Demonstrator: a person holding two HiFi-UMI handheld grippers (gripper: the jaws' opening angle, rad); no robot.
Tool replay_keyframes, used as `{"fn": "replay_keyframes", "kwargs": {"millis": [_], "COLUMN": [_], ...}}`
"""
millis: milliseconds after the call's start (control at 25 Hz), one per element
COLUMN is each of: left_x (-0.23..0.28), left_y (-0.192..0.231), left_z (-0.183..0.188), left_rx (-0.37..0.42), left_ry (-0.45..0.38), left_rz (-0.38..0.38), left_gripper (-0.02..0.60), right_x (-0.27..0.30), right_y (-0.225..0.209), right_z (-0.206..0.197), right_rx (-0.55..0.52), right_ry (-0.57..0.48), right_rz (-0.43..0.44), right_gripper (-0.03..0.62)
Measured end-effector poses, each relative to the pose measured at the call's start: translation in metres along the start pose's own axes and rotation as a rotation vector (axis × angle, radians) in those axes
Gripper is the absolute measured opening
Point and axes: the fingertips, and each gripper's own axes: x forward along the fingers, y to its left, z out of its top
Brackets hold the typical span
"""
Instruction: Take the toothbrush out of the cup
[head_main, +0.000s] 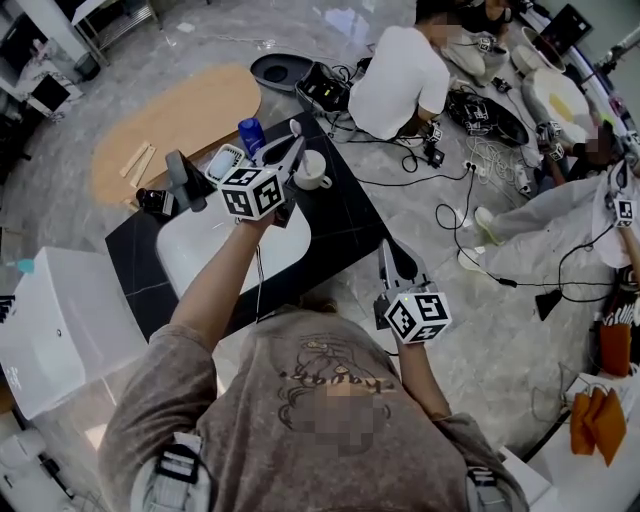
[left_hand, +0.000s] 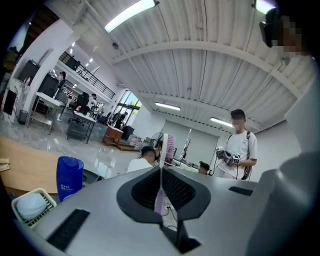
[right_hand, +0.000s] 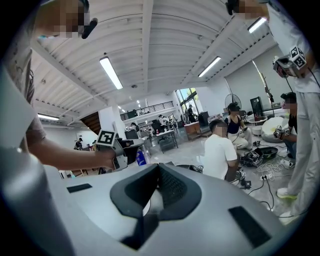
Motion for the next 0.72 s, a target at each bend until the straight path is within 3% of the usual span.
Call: {"fn": "replay_keyframes", "kwargs": {"millis": [720], "left_x": [-0.102], "left_y": [-0.074], "left_z": [0.019], "left_rx": [0.074], "left_ry": [-0.064], "left_rz": [-0.047], "left_gripper": [0.031], "right_x": [0.009], "right_y": [0.022], "right_z": [0.019], "right_rx": [-0.020], "right_ry": [-0.051], "right_rz": [0.062], "right_gripper": [0.005]}}
